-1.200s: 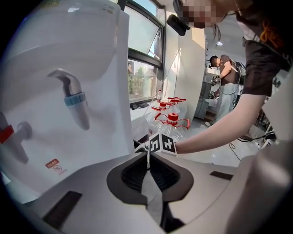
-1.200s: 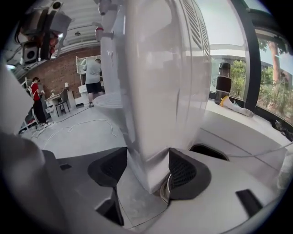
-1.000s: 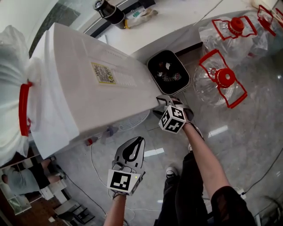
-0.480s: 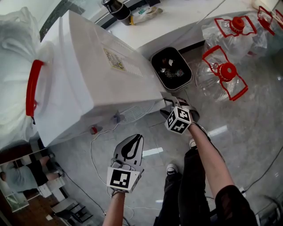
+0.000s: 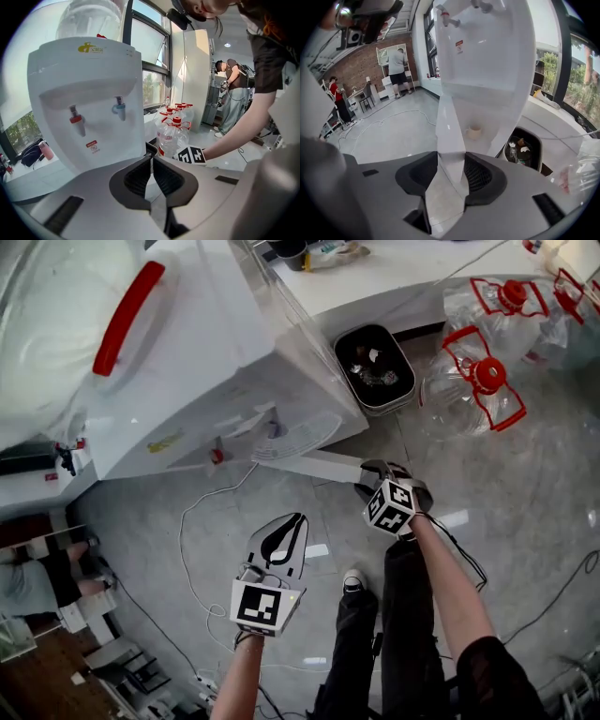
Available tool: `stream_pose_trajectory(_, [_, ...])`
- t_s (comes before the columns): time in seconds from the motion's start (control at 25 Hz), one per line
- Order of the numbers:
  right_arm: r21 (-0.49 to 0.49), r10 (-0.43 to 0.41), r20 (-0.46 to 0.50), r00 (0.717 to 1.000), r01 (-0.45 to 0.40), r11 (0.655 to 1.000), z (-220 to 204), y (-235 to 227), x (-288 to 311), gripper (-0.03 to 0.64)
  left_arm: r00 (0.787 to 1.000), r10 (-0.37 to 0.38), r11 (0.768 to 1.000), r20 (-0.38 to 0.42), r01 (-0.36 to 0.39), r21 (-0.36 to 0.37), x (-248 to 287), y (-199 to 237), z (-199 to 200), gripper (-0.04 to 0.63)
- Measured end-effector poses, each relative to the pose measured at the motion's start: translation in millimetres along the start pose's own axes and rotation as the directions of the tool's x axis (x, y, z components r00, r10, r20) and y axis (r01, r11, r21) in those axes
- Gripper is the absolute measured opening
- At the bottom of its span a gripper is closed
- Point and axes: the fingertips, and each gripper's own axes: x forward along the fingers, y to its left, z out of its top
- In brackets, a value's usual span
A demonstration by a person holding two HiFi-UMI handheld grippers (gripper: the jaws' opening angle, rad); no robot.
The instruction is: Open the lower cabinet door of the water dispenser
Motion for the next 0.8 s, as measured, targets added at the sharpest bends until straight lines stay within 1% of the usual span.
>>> stream_pose_trajectory(0.12, [-0.006,0.031,-0.025,0.999,-0.032,0.999,-4,34,-1,0.189,1.0,0.012,1.0,-0.001,-0.012,-0.011,-24,0,-15,0.026])
stream_pose_trajectory(0.28, [-0.029,0.069,-0.052,0.996,-0.071,0.997,-1,84,4,0.189,0.999,0.04,0.999,-0.023,-0.04,-0.029,-58,6,-40,0.026])
stream_pose_trajectory(0.4, [-0.04,0.112,-0.063,0.992,-0.114,0.993,8,128,13,0.189,0.998,0.062,0.997,-0.03,-0.063,-0.049,-86,10,-60,0.026])
stream_pose_trajectory(0.52, [-0.051,0.157,-0.071,0.985,-0.161,0.986,19,174,24,0.189,0.996,0.077,0.996,-0.038,-0.079,-0.051,-112,15,-79,0.026])
stream_pose_trajectory(0.64, [-0.056,0.202,-0.065,0.977,-0.205,0.977,34,217,40,0.201,0.994,0.105,0.992,-0.029,-0.107,-0.07,-140,24,-96,0.026])
stream_pose_trajectory(0.8, [-0.052,0.24,-0.056,0.969,-0.243,0.969,56,256,63,0.216,0.987,0.151,0.984,-0.062,-0.156,-0.089,-175,40,-127,0.026])
